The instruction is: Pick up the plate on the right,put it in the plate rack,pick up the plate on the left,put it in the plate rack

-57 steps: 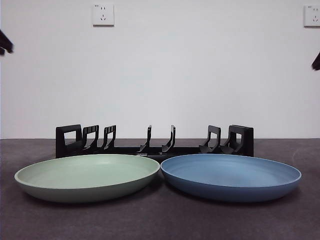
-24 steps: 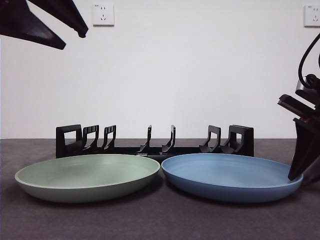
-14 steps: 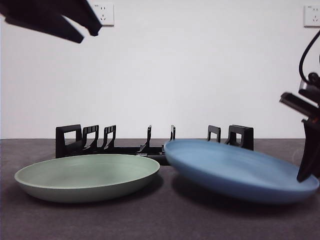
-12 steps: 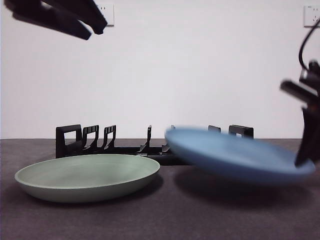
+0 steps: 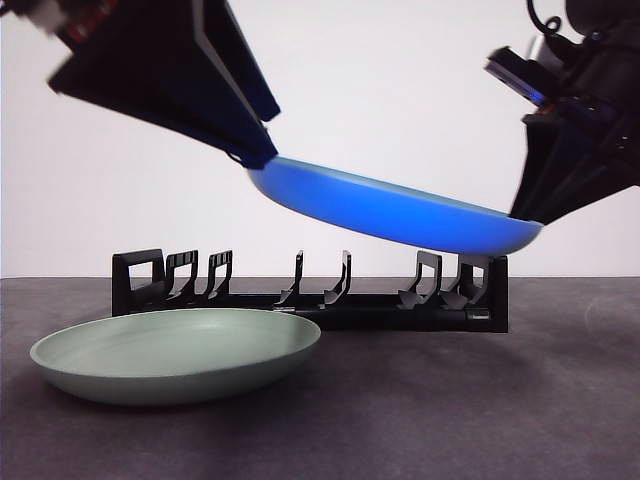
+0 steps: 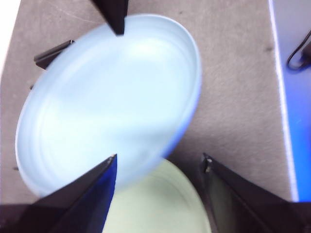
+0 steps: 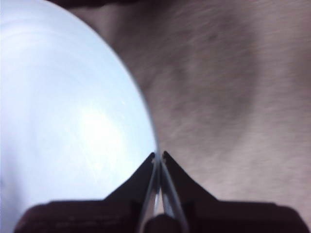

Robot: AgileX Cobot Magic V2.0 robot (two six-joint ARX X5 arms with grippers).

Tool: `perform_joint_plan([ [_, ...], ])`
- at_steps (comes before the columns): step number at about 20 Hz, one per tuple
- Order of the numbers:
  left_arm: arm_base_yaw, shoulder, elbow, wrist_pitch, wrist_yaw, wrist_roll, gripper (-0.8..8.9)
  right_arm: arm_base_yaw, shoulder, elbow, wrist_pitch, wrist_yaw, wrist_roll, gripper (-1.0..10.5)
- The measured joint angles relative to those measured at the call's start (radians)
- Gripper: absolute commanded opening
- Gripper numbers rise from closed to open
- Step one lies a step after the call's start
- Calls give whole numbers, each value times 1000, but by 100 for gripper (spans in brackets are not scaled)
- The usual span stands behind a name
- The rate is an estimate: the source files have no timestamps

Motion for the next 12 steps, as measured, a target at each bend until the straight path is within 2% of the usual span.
perform_joint_plan([
  [5, -10, 24, 0, 34, -14, 18, 276, 40, 0, 0, 0, 0, 7, -13],
  [7, -10, 26, 0, 29, 21, 23, 212, 46, 0, 0, 0, 0, 8, -13],
  [12, -10, 32, 0, -43, 83, 24, 204, 52, 0, 0, 0, -5, 10, -12],
])
